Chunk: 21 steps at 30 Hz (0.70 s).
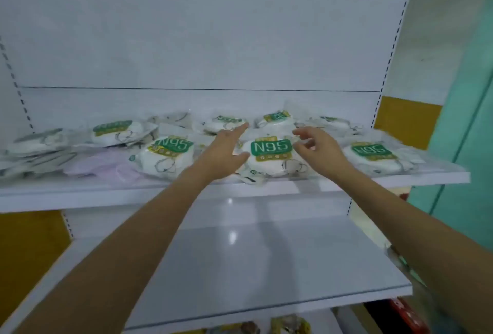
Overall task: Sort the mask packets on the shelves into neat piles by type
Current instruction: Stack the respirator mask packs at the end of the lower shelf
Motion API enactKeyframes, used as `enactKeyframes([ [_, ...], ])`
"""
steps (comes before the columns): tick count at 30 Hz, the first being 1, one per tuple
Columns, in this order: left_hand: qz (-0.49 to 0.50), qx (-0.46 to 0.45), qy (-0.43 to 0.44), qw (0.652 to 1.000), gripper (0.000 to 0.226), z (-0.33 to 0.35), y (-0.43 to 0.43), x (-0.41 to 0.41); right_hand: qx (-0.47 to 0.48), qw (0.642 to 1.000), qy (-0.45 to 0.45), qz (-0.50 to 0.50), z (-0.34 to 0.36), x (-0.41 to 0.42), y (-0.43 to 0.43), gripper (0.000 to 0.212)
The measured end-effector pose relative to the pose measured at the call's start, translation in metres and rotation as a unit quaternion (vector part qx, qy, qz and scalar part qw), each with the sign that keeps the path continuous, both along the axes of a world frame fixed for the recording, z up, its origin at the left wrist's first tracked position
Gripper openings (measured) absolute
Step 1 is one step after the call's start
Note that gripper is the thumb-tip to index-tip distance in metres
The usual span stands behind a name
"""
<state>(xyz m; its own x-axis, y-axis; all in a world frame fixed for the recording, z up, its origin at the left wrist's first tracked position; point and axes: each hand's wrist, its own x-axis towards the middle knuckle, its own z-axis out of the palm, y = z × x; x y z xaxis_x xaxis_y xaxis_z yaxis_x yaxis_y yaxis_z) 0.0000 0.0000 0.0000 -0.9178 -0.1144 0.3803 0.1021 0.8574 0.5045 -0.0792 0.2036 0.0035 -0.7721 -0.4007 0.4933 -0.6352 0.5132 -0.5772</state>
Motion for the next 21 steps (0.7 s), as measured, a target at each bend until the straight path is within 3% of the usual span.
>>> enactKeyframes([
  [3, 0.055, -0.063, -0.089, 0.993, 0.071, -0.012, 0.006, -0.036, 0.022, 0.999, -0.026, -0.026, -0.006, -0.02, 0.007, 0.043],
  [6, 0.095, -0.094, -0.156, 0.979, 0.075, -0.017, 0.014, -0.056, 0.05, 0.993, -0.109, -0.011, -0.016, -0.038, 0.007, 0.055],
  [11, 0.068, 0.062, -0.028, 0.995, 0.072, -0.009, 0.02, -0.068, 0.022, 0.997, -0.061, 0.04, -0.025, -0.056, -0.001, 0.051],
  [14, 0.066, 0.163, 0.086, 0.981, 0.066, -0.004, 0.029, -0.069, -0.017, 0.992, -0.076, 0.097, -0.021, -0.058, 0.014, 0.05],
  [16, 0.051, 0.186, 0.11, 0.975, 0.065, 0.0, 0.035, -0.074, -0.019, 0.992, -0.064, 0.109, -0.011, -0.064, 0.041, 0.048],
  [21, 0.033, 0.146, 0.109, 0.983, 0.054, 0.002, 0.063, -0.091, 0.061, 0.994, -0.074, -0.049, 0.007, -0.126, 0.143, 0.064],
])
